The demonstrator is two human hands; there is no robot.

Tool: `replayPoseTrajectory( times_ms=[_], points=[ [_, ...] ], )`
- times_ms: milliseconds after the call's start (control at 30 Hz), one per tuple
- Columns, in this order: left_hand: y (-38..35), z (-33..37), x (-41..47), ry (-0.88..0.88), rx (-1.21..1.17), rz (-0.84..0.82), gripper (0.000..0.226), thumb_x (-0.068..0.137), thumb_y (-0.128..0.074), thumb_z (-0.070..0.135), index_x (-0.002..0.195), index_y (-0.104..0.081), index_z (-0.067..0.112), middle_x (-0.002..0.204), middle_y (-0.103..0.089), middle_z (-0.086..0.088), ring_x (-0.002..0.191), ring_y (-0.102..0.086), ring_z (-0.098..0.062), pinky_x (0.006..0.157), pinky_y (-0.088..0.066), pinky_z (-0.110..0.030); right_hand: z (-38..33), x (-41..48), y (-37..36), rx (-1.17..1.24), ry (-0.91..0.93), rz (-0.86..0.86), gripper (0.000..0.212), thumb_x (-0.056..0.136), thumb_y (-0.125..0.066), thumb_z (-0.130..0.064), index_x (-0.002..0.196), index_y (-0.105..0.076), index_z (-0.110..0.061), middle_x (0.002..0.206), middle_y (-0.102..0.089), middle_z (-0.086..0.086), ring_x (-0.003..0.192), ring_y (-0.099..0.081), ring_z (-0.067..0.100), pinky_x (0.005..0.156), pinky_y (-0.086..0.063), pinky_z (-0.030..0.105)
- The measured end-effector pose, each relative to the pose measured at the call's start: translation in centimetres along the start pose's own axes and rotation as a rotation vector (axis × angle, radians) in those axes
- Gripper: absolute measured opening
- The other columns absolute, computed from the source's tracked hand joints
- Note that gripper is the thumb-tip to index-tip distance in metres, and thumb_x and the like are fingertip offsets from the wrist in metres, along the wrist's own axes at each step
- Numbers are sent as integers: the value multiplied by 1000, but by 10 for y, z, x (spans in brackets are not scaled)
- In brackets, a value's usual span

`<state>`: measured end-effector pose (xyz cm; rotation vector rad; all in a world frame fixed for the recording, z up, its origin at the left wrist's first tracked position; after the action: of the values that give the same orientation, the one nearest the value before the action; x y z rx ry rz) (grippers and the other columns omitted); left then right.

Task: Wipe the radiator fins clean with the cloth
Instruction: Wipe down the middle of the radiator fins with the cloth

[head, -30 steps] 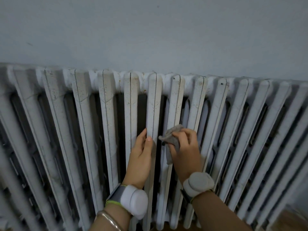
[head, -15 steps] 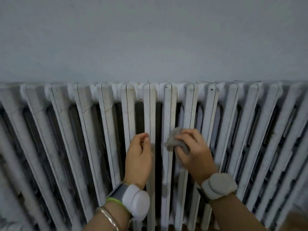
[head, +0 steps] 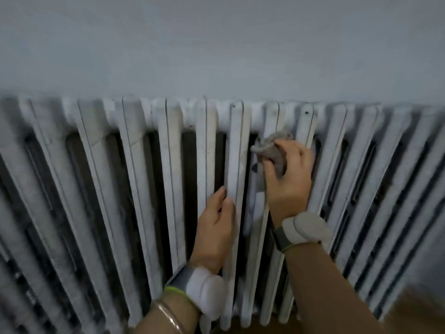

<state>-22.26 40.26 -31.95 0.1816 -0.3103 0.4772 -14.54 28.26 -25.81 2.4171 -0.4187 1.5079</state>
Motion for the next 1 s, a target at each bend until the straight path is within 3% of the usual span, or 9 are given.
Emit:
replayPoseTrajectory(
  times_ms=[100, 233, 367, 433, 533, 733, 833, 900, 1000],
  points=[
    [-2, -4, 4, 21, -20, -28, 44, 100, -39, 32, 143, -38, 24, 142, -43, 11, 127, -37, 0, 106, -26, -15, 5, -12, 1, 6, 6, -5, 27, 89, -63, -9, 115, -57, -3, 116, -48, 15, 109, -52, 24, 98, -44, 37],
    [-5, -9, 5, 50, -65, -24, 45, 99, -40, 34, 143, -38, 25, 141, -43, 12, 129, -37, -1, 112, -26, -22, 8, -36, 1, -169, 82, -83, 39, 81, -73, -9, 113, -51, -14, 113, -50, 10, 105, -51, 25, 98, -42, 30],
    [-6, -9, 3, 75, -104, -29, 44, 100, -40, 32, 143, -36, 25, 140, -42, 12, 126, -35, 2, 105, -24, -16, 34, -61, 2, -121, -201, -263, 33, 81, -75, -17, 109, -57, -15, 117, -47, 4, 107, -50, 16, 96, -42, 23],
    [-3, -9, 2, 75, -108, -47, 45, 99, -40, 33, 144, -36, 26, 144, -40, 11, 129, -35, 0, 108, -24, -18, 32, -70, 4, -91, -172, -281, 33, 81, -73, -11, 103, -55, -27, 111, -44, -2, 105, -50, 7, 93, -39, 12],
    [-1, -10, 1, 86, -107, -84, 46, 99, -39, 35, 145, -34, 28, 145, -39, 13, 129, -34, 1, 107, -23, -17, 23, -83, 9, -39, -133, -272, 55, 79, -70, 5, 93, -42, -41, 103, -40, -14, 100, -43, -17, 87, -33, 0],
    [1, -7, -1, 84, -102, -158, 47, 99, -38, 36, 145, -31, 29, 140, -39, 16, 125, -33, 4, 103, -24, -16, 41, -82, 24, -157, -200, -491, 29, 86, -58, 0, 88, -60, -29, 104, -56, -3, 91, -54, -8, 77, -45, 9],
    [4, -8, -1, 87, -81, -185, 47, 99, -37, 39, 145, -30, 32, 141, -38, 16, 127, -32, 3, 106, -24, -19, 18, -57, 34, -83, -26, -319, 21, 88, -60, 0, 92, -69, -19, 103, -63, 1, 105, -58, 11, 92, -46, 28],
    [5, -8, -1, 83, -80, -185, 46, 99, -37, 38, 144, -31, 31, 140, -39, 17, 126, -33, 5, 105, -24, -17, 4, -45, 39, -41, 38, -150, 17, 87, -63, -1, 99, -67, -13, 108, -62, 5, 109, -55, 12, 99, -41, 22],
    [4, -2, 0, 81, -96, -171, 44, 100, -36, 35, 143, -34, 28, 136, -41, 19, 123, -35, 7, 101, -25, -13, -4, -28, 39, -117, 21, -2, 30, 87, -65, -6, 117, -61, -8, 121, -55, 12, 113, -46, 2, 101, -30, 7]
  ],
)
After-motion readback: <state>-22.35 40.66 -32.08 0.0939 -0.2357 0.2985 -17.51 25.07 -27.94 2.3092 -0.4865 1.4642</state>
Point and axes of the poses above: each hand's wrist, its own x-axis towards the middle knuckle, its own y-axis out of the back of the hand, z = x × y, the point moved 3 cm from there along x, towards the middle knuckle
